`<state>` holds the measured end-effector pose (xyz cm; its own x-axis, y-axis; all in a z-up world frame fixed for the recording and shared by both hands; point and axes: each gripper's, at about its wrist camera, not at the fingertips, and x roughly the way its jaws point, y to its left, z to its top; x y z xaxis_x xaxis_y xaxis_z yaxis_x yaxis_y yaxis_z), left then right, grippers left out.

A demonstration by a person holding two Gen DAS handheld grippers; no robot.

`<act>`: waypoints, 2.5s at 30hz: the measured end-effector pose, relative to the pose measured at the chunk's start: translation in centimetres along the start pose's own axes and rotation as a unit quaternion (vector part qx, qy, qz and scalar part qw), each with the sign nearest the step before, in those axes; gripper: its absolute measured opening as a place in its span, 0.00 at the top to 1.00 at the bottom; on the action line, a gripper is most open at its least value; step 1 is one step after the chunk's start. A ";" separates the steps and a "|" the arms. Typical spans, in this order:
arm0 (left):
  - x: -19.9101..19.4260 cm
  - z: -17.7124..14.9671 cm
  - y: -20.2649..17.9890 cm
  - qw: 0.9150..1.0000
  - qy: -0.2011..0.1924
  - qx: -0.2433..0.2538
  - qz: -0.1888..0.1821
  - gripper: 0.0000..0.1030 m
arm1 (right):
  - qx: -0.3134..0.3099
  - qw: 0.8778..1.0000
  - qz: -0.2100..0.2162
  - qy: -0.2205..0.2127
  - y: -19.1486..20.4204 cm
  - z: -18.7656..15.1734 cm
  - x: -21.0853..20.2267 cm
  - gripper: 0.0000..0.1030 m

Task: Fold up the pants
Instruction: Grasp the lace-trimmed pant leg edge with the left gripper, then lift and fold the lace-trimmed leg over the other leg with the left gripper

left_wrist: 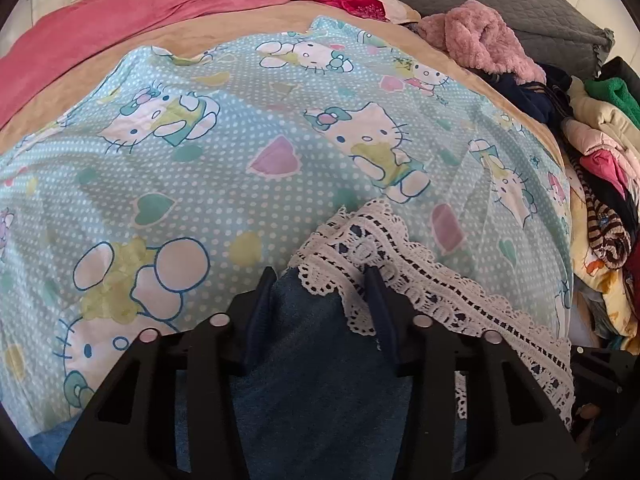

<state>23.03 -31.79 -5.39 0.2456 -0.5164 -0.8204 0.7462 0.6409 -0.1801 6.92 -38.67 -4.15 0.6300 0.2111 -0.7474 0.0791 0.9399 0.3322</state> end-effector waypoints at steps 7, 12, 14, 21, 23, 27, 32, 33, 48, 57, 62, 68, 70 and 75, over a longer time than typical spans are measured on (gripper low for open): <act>-0.5 -0.3 -0.5 1.000 -0.009 0.004 0.006 0.83 | -0.001 1.000 0.027 -0.009 0.2 0.2 -0.1 0.71; -1.6 -0.4 -0.5 1.000 -0.026 -0.001 0.004 0.86 | -0.004 0.999 0.046 -0.024 0.6 0.1 -0.7 0.72; -2.2 -0.5 -0.4 0.999 -0.033 -0.006 0.001 0.86 | -0.011 0.998 0.056 -0.032 0.9 0.1 -1.0 0.72; -5.1 -0.8 0.1 0.998 -0.062 -0.022 -0.005 0.87 | -0.059 0.993 0.078 -0.065 3.0 -0.3 -2.4 0.72; -6.0 -1.0 0.4 0.997 -0.069 -0.027 -0.007 0.87 | -0.074 0.991 0.076 -0.077 3.7 -0.4 -3.1 0.72; -8.2 -1.7 1.0 0.996 -0.085 -0.034 -0.004 0.87 | -0.111 0.986 0.072 -0.098 5.5 -0.7 -4.2 0.72; -10.4 -2.9 2.0 0.993 -0.105 -0.047 0.001 0.87 | -0.122 0.985 0.076 -0.097 7.1 -0.4 -4.6 0.72; -10.8 -3.3 2.4 0.993 -0.108 -0.052 0.002 0.87 | -0.127 0.984 0.079 -0.098 7.7 -0.2 -4.8 0.72; -15.8 -8.6 8.4 0.983 -0.138 -0.117 0.018 0.86 | -0.222 0.969 0.094 -0.063 17.3 -0.6 -2.7 0.72; -17.7 -12.0 11.9 0.975 -0.148 -0.157 0.045 0.81 | -0.296 0.951 0.078 -0.043 22.1 -2.5 -0.1 0.72; -19.3 -14.4 14.4 0.965 -0.150 -0.203 0.066 0.81 | -0.345 0.936 0.070 -0.023 24.0 -4.8 1.6 0.72; -22.3 -17.3 16.7 0.949 -0.174 -0.254 0.071 0.81 | -0.380 0.922 0.076 -0.004 25.7 -6.9 2.6 0.70; -22.7 -17.8 17.0 0.946 -0.177 -0.264 0.064 0.81 | -0.389 0.918 0.082 -0.001 26.1 -7.5 2.8 0.70; -22.5 -18.6 17.1 0.946 -0.166 -0.272 0.062 0.79 | -0.393 0.911 0.124 0.003 26.1 -8.0 1.7 0.53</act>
<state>18.75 1.34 -0.13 0.5586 -0.5107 -0.6536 0.2923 0.8586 -0.4212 3.85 -11.68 -1.33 0.5491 0.4433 -0.7085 -0.6451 0.7638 -0.0221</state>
